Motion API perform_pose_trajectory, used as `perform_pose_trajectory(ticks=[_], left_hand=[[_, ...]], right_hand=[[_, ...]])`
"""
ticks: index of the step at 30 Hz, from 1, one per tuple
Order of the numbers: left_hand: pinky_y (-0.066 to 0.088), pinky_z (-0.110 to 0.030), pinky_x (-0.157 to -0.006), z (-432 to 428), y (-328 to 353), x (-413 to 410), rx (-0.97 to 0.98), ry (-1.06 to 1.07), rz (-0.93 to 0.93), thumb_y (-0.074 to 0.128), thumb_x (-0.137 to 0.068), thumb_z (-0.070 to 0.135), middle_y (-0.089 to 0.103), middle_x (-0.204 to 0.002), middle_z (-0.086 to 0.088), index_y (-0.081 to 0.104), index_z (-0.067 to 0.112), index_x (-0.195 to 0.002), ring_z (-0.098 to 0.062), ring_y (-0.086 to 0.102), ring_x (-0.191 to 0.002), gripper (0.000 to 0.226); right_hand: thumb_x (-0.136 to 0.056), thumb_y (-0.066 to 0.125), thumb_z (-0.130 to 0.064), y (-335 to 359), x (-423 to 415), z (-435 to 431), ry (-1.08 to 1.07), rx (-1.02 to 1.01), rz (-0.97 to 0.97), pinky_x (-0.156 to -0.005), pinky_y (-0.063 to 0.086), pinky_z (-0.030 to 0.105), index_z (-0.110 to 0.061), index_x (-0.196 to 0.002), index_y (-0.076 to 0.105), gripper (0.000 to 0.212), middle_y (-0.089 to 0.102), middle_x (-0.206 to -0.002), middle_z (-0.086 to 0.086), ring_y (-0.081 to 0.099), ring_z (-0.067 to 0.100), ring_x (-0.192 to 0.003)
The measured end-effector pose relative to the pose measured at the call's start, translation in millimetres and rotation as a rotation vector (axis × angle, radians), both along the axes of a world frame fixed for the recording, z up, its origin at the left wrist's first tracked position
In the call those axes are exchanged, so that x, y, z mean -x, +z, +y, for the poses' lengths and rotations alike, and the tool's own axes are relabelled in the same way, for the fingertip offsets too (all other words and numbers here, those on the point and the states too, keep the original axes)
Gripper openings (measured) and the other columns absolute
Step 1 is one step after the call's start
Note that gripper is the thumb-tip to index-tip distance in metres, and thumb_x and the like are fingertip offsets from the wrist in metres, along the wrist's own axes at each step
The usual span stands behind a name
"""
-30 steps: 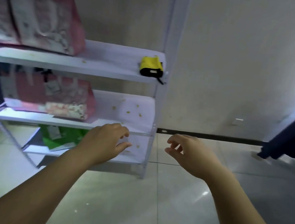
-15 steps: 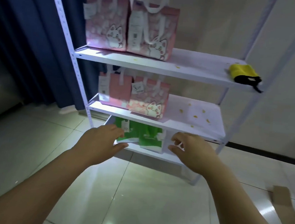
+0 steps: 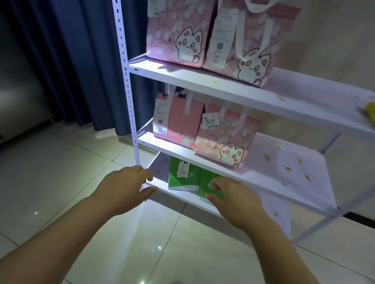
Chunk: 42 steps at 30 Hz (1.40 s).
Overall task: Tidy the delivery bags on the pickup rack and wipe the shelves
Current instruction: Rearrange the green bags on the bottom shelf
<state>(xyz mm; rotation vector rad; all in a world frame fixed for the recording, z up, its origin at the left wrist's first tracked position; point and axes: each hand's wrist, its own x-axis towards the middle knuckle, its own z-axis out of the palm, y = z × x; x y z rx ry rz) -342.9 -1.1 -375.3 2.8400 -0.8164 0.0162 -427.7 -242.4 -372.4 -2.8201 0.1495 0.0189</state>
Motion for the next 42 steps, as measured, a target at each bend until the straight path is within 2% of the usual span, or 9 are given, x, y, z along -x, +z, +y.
perform_pose_trajectory(ticks=[10, 16, 24, 29, 31, 33, 35, 38, 42], left_hand=[[0.040, -0.017, -0.072, -25.8, -19.1, -139.5, 0.032, 0.105, 0.111, 0.045, -0.090, 0.052, 0.056, -0.117, 0.007, 0.052, 0.025, -0.120, -0.011, 0.056, -0.100, 0.040], [0.047, -0.024, -0.081, -23.5, -47.9, -208.6, 0.089, 0.140, 0.220, 0.048, -0.089, 0.051, 0.054, -0.120, 0.004, 0.049, 0.025, -0.121, -0.013, 0.054, -0.102, 0.042], [0.041, -0.034, -0.099, -19.9, -98.2, -296.3, 0.205, 0.094, 0.335, 0.055, -0.087, 0.048, 0.040, -0.141, 0.000, 0.032, 0.022, -0.140, -0.020, 0.045, -0.123, 0.064], [0.033, -0.036, -0.106, -19.9, -130.2, -354.3, 0.188, 0.022, 0.341, 0.058, -0.086, 0.045, 0.029, -0.149, -0.001, 0.023, 0.019, -0.145, -0.022, 0.031, -0.135, 0.073], [0.030, -0.037, -0.109, -24.6, -141.6, -378.2, 0.203, 0.009, 0.345, 0.059, -0.086, 0.042, 0.027, -0.149, -0.003, 0.022, 0.017, -0.145, -0.023, 0.027, -0.137, 0.075], [0.032, -0.039, -0.108, -30.2, -153.9, -401.1, 0.207, 0.018, 0.345, 0.060, -0.085, 0.042, 0.027, -0.148, -0.004, 0.018, 0.016, -0.146, -0.024, 0.029, -0.135, 0.078], [0.037, -0.042, -0.106, -36.0, -167.4, -420.1, 0.244, 0.026, 0.373, 0.061, -0.085, 0.040, 0.029, -0.146, -0.003, 0.017, 0.018, -0.145, -0.024, 0.032, -0.131, 0.078], [0.040, -0.042, -0.099, -44.2, -182.1, -437.0, 0.309, 0.046, 0.450, 0.065, -0.083, 0.030, 0.034, -0.138, -0.003, 0.024, 0.017, -0.138, -0.023, 0.037, -0.123, 0.070], [0.043, -0.037, -0.085, -51.6, -193.4, -451.3, 0.310, 0.057, 0.471, 0.069, -0.079, 0.023, 0.042, -0.119, 0.000, 0.036, 0.017, -0.106, -0.023, 0.047, -0.106, 0.042]], right_hand=[[-0.091, 0.054, -0.040, -17.0, -147.5, -22.5, -0.062, -0.102, 0.049, -0.086, 0.046, 0.032, -0.026, -0.132, 0.045, 0.045, 0.055, -0.126, -0.004, 0.054, 0.017, -0.109], [-0.090, 0.055, -0.041, -34.1, -213.4, -24.6, -0.127, -0.115, 0.052, -0.092, 0.044, 0.033, -0.026, -0.137, 0.040, 0.052, 0.049, -0.134, -0.003, 0.049, 0.017, -0.117], [-0.091, 0.055, -0.037, -69.8, -286.7, -7.4, -0.236, -0.127, 0.086, -0.107, 0.034, 0.036, -0.022, -0.149, 0.017, 0.071, 0.023, -0.152, -0.001, 0.030, 0.020, -0.136], [-0.092, 0.054, -0.037, -87.1, -334.3, 1.8, -0.318, -0.124, 0.103, -0.102, 0.038, 0.036, -0.022, -0.150, 0.004, 0.078, 0.004, -0.158, -0.003, 0.035, 0.024, -0.135], [-0.092, 0.054, -0.037, -93.9, -352.3, 1.4, -0.365, -0.114, 0.107, -0.099, 0.041, 0.036, -0.021, -0.150, 0.005, 0.077, 0.004, -0.157, 0.000, 0.042, 0.027, -0.129], [-0.091, 0.055, -0.038, -101.9, -366.7, 0.1, -0.428, -0.111, 0.111, -0.095, 0.043, 0.038, -0.019, -0.146, 0.014, 0.072, 0.014, -0.152, 0.006, 0.048, 0.030, -0.121], [-0.090, 0.057, -0.038, -110.4, -377.0, -1.4, -0.491, -0.108, 0.118, -0.089, 0.044, 0.039, -0.015, -0.137, 0.025, 0.062, 0.026, -0.140, 0.010, 0.051, 0.031, -0.113], [-0.090, 0.057, -0.036, -120.7, -385.5, -0.7, -0.561, -0.127, 0.145, -0.089, 0.042, 0.038, -0.012, -0.131, 0.030, 0.054, 0.030, -0.130, 0.010, 0.049, 0.030, -0.110], [-0.089, 0.058, -0.036, -130.1, -395.7, -0.5, -0.647, -0.157, 0.178, -0.092, 0.040, 0.040, -0.010, -0.135, 0.029, 0.060, 0.033, -0.134, 0.011, 0.048, 0.030, -0.112]])
